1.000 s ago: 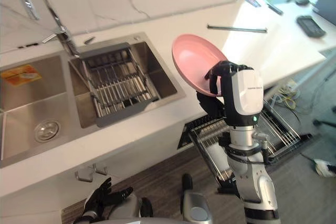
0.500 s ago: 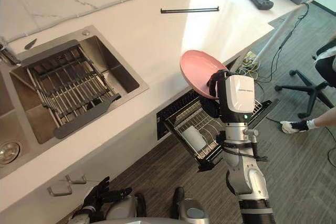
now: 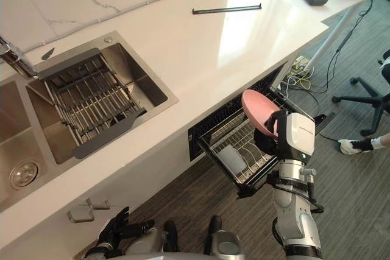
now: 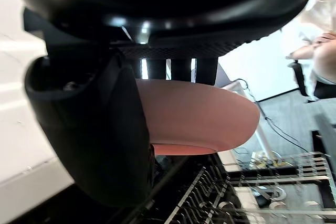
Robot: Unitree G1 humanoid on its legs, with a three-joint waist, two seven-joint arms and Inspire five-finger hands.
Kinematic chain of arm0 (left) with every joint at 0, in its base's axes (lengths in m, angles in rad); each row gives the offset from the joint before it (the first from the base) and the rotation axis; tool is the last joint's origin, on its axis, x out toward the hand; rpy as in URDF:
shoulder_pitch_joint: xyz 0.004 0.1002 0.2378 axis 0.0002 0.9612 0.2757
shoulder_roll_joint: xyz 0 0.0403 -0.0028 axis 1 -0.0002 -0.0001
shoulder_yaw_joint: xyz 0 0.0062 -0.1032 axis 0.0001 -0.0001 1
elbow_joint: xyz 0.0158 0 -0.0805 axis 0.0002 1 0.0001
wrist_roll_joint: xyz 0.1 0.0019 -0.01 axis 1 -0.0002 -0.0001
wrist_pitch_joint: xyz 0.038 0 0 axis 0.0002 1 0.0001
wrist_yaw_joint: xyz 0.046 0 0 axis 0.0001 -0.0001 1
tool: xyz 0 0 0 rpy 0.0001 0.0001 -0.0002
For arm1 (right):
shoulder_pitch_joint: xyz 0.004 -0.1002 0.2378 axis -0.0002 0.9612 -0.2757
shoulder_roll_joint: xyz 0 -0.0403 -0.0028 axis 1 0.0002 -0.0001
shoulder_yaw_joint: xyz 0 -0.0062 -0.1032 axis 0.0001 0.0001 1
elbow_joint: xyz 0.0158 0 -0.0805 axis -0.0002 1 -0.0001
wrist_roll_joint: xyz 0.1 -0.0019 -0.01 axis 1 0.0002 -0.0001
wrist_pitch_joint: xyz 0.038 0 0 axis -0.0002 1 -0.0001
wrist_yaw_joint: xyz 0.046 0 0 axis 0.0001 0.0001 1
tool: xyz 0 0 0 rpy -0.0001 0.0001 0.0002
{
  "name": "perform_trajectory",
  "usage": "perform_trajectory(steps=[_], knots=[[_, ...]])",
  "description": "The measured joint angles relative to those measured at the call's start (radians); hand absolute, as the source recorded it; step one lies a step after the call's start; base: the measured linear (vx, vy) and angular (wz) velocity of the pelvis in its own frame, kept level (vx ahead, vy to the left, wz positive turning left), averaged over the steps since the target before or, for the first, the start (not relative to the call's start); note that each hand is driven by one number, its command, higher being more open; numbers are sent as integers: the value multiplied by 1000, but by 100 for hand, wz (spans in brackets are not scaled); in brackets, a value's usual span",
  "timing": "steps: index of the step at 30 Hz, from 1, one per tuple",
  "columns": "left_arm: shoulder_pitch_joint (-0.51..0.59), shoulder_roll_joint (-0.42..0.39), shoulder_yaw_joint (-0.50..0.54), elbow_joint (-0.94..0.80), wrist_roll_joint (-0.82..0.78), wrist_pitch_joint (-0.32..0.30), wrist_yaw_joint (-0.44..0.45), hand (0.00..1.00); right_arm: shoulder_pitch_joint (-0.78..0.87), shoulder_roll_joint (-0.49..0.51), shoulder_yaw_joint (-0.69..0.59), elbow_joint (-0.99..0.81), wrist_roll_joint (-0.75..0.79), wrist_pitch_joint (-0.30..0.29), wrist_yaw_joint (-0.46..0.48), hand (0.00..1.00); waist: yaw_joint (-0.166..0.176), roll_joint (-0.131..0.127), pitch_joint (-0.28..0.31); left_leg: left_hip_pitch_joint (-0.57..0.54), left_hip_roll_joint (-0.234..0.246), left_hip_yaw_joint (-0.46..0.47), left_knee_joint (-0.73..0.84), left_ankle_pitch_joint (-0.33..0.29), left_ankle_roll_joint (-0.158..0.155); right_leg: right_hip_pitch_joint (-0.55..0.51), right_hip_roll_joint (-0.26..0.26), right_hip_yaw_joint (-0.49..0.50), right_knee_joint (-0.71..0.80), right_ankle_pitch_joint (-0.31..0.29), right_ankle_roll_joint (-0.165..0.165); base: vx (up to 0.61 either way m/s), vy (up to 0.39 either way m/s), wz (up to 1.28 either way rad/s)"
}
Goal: Walk over to the sink, pick up the cup, carry it to the dishwasher, place the cup inside the dishwasher, then close the dishwasher door
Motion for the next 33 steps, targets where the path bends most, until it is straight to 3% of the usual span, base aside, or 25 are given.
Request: perform_trajectory(steps=[9, 18, 33], knots=[[-75, 11, -1, -52, -46, -10, -12, 100, -115, 21, -19, 71, 145, 62, -81, 0, 3, 5, 136, -161, 5, -12, 110, -15, 24, -167, -27, 4, 132, -23, -13, -142, 15, 4], [-150, 2, 0, -66, -62, -7, -6, 100, -270, -30, -64, 121, 258, 82, -100, 0, 24, 3, 164, -299, 18, -27, 171, -10, 32, -274, -26, -13, 154, -2, -14, 17, 13, 7], [-280, -89, -9, -120, -98, 3, 8, 100, -474, -135, -63, 215, 347, 88, 14, 0, 49, 2, 180, -429, 31, -32, 257, -33, 31, -415, -49, -24, 292, -62, -30, 4, -14, 5]])
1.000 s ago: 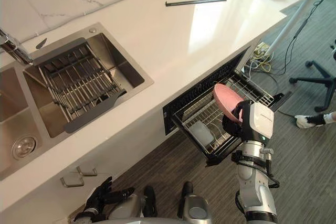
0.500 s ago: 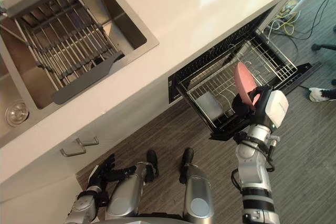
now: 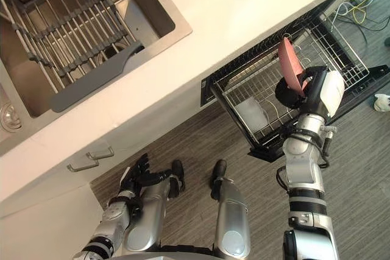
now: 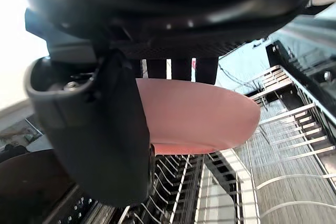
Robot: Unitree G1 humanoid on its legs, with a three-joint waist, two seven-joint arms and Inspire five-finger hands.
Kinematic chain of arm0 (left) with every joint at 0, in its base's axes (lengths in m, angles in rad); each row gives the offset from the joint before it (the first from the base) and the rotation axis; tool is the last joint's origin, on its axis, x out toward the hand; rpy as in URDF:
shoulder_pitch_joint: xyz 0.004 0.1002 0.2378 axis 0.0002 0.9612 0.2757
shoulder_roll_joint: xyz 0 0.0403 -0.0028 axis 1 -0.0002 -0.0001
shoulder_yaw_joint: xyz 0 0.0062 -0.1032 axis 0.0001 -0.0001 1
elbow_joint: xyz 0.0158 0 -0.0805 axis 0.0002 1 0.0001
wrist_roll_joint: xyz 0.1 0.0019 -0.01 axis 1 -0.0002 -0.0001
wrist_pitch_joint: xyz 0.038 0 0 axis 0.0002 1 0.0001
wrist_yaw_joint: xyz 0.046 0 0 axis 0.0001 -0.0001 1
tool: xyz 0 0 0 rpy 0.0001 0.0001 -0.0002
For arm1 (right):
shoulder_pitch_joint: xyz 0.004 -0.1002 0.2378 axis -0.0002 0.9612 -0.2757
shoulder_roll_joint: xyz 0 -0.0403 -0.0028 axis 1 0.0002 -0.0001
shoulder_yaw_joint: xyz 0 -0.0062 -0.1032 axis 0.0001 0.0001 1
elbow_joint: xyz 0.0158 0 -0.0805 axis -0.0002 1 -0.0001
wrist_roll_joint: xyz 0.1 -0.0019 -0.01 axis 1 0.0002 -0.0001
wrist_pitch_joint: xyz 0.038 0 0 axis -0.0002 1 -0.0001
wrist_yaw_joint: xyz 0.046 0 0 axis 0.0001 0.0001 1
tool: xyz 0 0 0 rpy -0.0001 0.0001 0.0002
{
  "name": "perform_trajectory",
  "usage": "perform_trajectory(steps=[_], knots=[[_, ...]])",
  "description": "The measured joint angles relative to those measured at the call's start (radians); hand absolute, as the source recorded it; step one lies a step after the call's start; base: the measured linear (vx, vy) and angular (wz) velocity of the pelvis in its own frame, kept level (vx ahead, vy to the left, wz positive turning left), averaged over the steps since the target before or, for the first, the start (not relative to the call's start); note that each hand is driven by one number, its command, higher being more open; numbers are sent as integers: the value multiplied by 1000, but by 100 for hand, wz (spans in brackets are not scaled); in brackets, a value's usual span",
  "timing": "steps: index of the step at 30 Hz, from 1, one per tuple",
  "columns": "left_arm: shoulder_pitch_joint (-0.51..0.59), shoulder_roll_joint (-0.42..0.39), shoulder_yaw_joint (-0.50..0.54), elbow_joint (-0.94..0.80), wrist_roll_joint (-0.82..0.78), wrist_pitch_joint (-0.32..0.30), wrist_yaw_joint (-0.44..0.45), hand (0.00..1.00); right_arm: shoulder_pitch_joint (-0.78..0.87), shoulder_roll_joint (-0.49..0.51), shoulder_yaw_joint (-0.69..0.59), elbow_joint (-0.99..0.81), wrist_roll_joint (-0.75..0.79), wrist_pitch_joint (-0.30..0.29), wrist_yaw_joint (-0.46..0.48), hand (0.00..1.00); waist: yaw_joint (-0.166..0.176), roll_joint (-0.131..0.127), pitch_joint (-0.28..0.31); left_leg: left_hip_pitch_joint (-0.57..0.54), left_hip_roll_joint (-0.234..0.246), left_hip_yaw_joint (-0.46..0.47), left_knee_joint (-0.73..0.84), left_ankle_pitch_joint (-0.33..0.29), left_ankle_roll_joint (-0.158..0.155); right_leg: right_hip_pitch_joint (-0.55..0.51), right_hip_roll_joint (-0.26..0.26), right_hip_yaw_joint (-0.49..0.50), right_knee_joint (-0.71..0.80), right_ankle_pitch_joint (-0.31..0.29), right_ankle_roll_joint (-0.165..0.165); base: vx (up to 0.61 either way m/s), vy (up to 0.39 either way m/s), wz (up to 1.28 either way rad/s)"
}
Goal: Walk over to the sink, pick up the cup, carry it to the dishwasher, place the cup inside the dishwasher, then close the dishwasher door
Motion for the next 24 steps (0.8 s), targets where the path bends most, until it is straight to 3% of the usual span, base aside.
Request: perform_trajectory(steps=[15, 16, 24], knots=[[-23, -10, 13, -27, 0, 19, -1, 100, -140, -65, 9, 229, 69, 70, 113, 0, 16, 1, -1, -66, 6, -19, 34, -1, -2, -51, -6, -24, 37, -14, -11, 4, -15, 4], [-26, -10, 13, -27, 0, 19, -2, 100, -147, -72, 9, 240, 69, 79, 121, 100, 16, 1, -1, -70, 7, -19, 38, 0, -2, -53, -7, -26, 38, -14, -11, -2, -4, 5], [-34, -9, 15, -29, 0, 24, -10, 100, -207, -79, 11, 337, 73, 102, 152, 100, 26, 2, -3, -90, 12, -19, 42, 1, -2, -73, -7, -30, 47, -16, -16, 0, -5, 1]])
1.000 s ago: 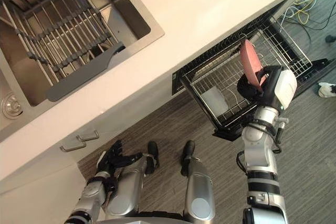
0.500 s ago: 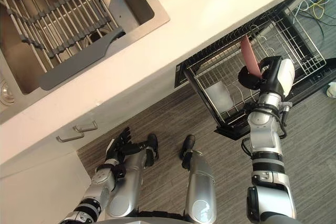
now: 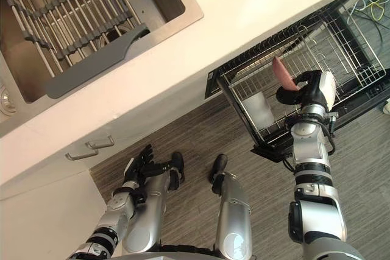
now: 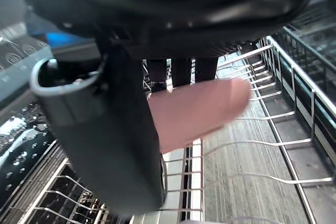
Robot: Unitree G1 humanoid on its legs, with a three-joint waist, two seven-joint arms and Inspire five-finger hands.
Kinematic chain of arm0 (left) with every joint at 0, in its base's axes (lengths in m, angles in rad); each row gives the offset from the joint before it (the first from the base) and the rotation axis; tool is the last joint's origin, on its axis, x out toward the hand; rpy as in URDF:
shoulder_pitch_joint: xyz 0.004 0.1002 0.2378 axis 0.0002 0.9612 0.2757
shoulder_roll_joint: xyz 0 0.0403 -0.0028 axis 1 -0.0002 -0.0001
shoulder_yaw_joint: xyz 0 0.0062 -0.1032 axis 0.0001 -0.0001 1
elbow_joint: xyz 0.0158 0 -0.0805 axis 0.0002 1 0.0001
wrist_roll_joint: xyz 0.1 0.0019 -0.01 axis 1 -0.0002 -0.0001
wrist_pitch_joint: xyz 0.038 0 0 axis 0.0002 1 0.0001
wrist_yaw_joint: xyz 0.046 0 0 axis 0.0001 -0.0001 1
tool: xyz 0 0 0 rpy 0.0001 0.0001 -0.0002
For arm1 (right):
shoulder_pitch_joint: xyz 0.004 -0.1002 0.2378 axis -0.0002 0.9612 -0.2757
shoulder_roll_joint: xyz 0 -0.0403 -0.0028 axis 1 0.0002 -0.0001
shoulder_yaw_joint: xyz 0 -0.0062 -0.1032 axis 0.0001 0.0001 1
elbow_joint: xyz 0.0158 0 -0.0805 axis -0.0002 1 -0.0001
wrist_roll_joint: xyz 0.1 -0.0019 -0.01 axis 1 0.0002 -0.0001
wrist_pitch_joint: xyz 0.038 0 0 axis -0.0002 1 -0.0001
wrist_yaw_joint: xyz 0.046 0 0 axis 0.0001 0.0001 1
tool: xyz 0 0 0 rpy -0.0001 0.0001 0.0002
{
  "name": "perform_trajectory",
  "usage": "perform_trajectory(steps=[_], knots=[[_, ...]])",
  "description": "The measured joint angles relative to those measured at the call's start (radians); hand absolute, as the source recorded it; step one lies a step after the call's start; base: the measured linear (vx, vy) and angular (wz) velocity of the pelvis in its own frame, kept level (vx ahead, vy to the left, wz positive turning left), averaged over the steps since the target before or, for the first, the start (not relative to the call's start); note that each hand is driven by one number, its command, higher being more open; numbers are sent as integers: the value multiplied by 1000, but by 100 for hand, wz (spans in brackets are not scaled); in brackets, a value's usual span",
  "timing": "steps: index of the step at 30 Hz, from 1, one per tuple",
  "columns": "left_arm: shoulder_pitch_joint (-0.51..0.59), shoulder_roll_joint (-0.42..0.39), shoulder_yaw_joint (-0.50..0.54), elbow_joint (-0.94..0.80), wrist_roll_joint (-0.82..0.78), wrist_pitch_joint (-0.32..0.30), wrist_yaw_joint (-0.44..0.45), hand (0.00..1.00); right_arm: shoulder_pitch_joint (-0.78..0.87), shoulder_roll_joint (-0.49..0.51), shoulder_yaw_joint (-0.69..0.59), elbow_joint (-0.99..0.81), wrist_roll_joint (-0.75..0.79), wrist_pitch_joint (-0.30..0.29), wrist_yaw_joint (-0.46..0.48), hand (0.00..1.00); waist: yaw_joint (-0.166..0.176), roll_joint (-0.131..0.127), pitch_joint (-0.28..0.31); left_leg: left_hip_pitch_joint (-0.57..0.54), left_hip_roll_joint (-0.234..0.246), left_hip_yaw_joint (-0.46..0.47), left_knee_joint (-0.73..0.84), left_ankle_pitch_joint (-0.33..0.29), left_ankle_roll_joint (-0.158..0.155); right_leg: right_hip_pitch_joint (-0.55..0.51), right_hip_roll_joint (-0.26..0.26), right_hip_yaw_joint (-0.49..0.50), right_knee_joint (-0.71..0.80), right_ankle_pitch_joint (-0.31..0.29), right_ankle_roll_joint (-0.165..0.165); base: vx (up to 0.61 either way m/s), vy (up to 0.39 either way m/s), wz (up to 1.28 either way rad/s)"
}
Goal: Walk over to the sink, pick up the cup, carry it to the dishwasher, place the cup inside the dishwasher, then close the dishwasher door
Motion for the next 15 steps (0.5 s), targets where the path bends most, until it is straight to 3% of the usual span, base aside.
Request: perform_trajectory(steps=[10, 15], knots=[[0, -2, 16, -1, 0, 0, -24, 100, -3, 1, 1, -2, 4, -33, -43, 100, 7, 0, -1, -1, 7, 1, 7, 1, -3, 0, 4, -2, 5, -2, -4, 0, 0, 0], [0, -3, 16, -2, -1, -1, -24, 100, 68, 33, 0, -191, 3, -47, -93, 100, 8, -2, -5, -3, 17, 4, 16, -1, -6, 0, 12, 0, 5, -3, -4, 5, -13, -3]])
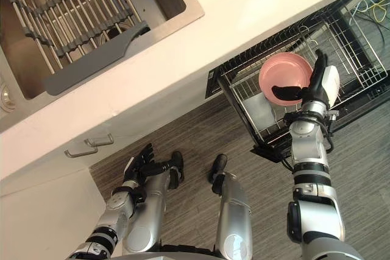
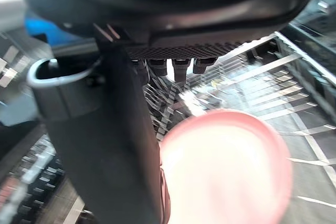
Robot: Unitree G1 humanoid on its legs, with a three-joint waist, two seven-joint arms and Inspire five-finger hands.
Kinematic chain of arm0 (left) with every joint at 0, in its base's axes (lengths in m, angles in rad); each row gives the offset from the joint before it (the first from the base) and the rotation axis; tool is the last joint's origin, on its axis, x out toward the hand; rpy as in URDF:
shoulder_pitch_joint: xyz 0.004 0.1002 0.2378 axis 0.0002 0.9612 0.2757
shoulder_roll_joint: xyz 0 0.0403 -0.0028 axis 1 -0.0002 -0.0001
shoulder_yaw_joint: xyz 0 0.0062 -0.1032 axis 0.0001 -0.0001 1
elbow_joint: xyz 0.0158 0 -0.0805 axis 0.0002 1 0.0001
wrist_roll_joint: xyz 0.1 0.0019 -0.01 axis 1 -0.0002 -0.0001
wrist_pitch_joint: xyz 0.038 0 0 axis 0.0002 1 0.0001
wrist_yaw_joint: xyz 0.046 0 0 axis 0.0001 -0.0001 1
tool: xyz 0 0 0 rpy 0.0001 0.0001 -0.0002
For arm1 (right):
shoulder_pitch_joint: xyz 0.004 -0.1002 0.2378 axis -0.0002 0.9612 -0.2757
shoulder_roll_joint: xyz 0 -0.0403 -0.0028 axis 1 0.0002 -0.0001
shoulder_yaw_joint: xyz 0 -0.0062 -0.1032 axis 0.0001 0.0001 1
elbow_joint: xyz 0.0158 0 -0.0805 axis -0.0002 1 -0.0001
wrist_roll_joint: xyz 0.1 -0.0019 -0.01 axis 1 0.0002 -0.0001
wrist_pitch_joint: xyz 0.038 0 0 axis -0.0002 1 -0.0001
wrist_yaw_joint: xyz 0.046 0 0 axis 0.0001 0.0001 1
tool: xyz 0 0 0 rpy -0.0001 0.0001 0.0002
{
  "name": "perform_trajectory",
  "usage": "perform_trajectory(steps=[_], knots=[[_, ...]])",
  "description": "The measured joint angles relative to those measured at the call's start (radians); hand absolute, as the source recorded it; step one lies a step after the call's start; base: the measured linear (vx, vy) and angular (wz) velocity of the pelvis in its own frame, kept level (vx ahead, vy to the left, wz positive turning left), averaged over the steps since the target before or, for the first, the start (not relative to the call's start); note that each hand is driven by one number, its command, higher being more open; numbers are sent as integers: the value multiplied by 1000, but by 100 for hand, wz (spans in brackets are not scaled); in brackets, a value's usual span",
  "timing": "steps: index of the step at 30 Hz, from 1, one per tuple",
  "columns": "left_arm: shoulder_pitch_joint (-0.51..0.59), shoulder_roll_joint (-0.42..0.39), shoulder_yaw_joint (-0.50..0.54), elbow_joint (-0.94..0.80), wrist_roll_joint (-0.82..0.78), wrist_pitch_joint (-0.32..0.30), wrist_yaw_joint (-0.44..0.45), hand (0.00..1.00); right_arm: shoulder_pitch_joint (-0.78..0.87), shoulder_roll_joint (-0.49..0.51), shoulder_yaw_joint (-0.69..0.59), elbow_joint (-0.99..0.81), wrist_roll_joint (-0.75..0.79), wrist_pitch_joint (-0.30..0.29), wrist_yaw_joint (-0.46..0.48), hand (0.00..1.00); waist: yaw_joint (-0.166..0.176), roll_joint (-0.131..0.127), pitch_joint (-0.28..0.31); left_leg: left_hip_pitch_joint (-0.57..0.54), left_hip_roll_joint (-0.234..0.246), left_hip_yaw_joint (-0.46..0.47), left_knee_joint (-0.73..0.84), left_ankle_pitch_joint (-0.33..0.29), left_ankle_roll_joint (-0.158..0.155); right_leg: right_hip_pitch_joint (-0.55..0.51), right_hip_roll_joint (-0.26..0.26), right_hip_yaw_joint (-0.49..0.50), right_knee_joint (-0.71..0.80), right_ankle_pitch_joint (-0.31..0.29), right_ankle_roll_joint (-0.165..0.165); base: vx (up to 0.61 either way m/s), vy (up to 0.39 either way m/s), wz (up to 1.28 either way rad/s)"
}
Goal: Walk over to the sink, pick up the cup, carry it to the dishwasher, place the cup inside the dishwasher, then close the dishwasher door
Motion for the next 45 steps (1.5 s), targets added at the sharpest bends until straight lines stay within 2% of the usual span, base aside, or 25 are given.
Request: perform_trajectory(steps=[8, 11, 13, 17, 22, 27, 31, 36, 41, 45], knots=[[11, -19, -2, 0, 0, -5, 7, 100, 176, 109, -8, -276, 2, -7, -67, 100, -13, -3, -8, 44, 21, 32, 11, -12, -4, 37, 13, 16, -3, 0, 0, 4, -5, -9], [28, -18, -2, 0, 0, -12, 12, 100, 284, 178, -15, -452, 24, -14, -122, 100, -21, -20, -17, 66, 31, 50, 3, -17, -6, 45, 21, 30, -6, 0, -1, -17, -12, -15], [42, -22, -2, 0, 0, -14, 14, 100, 353, 223, -35, -553, 42, -27, -152, 100, -26, -22, -24, 87, 37, 60, -1, -23, -9, 62, 28, 37, -17, -2, -1, 5, -10, -16], [81, -40, 0, 0, 0, -19, 20, 100, 477, 302, -83, -653, 159, -67, -198, 100, -44, -31, -64, 126, 51, 92, -12, -28, -16, 93, 36, 46, -32, -3, -2, 43, 0, -11], [123, -66, -1, 0, -1, -34, 20, 100, 609, 370, -137, -667, 286, -108, -194, 100, -56, -32, -100, 196, 65, 141, -36, -41, -19, 151, 44, 58, -59, -7, 4, 49, 21, -9], [148, -70, -2, 5, 1, -51, 21, 100, 688, 416, -189, -599, 495, -162, -100, 100, -58, -34, -118, 252, 76, 148, -43, -53, -26, 209, 59, 63, -83, -7, 5, 47, 5, -9], [149, -61, -2, 15, 2, -58, 21, 100, 706, 419, -223, -465, 662, -178, 44, 100, -57, -36, -120, 273, 85, 145, -36, -62, -31, 239, 69, 60, -96, -7, 5, 16, 3, -1], [140, -49, -1, 35, 2, -64, 21, 100, 703, 423, -248, -329, 767, -179, 148, 100, -54, -36, -120, 273, 102, 131, -9, -79, -32, 261, 83, 47, -107, -6, 5, 2, 2, 1], [132, -37, 1, 44, 1, -56, 37, 100, 699, 424, -252, -258, 795, -190, 245, 100, -54, -38, -118, 261, 104, 119, 3, -84, -31, 262, 84, 38, -110, -6, 5, 7, 18, 5], [120, -22, 3, 46, 1, -53, 38, 100, 664, 425, -251, -179, 871, -207, 299, 100, -49, -52, -111, 244, 106, 108, 11, -85, -31, 254, 85, 30, -110, -6, 5, 2, 4, 5]])
